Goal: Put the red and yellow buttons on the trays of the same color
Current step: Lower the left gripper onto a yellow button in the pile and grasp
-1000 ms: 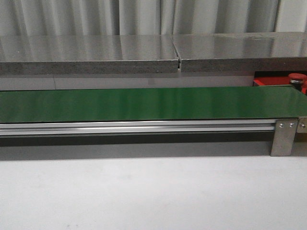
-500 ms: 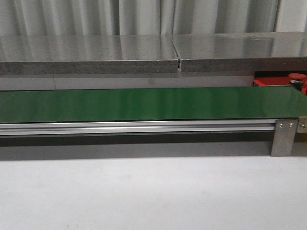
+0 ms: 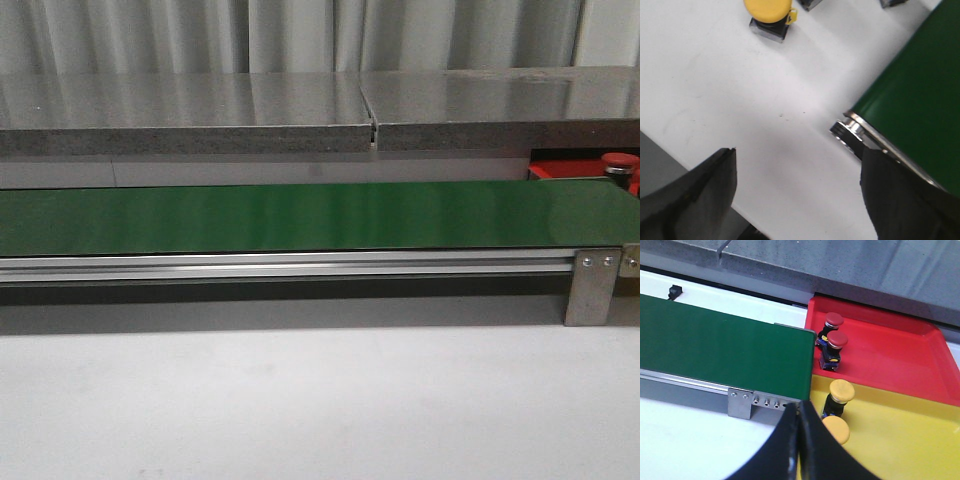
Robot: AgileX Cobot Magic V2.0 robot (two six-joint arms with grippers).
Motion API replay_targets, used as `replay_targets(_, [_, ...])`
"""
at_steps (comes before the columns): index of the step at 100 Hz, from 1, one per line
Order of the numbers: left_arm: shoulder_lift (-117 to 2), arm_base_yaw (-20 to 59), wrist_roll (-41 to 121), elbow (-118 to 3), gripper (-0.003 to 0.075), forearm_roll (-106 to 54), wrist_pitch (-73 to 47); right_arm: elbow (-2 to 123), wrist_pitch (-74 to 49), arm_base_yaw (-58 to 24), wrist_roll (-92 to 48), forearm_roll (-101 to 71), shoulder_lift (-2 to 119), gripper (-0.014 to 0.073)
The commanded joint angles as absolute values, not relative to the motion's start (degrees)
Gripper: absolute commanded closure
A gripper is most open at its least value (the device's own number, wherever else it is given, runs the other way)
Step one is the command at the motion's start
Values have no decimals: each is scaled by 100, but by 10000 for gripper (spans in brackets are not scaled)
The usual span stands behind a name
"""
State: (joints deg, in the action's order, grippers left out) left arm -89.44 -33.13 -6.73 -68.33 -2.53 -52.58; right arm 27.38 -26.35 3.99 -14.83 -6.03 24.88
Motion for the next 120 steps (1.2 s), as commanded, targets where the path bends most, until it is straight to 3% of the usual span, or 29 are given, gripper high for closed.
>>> replay_targets(1, [-9130, -3470, -733, -7241, 206, -249, -5326, 2903, -2258, 404, -1548, -628, 2515, 660])
replay_targets(91, [-11972, -3777, -733, -9905, 210, -582, -5494, 2903, -2258, 404, -1548, -628, 2515, 660])
replay_targets(98, [-12012, -3753, -722, -9950, 249, -593, -5429, 2903, -2258, 404, -1548, -628, 2515, 660])
replay_targets(120, [-12012, -3731, -532, -9991, 483, -647, -5311, 2903, -2258, 404, -1548, -628, 2515, 660])
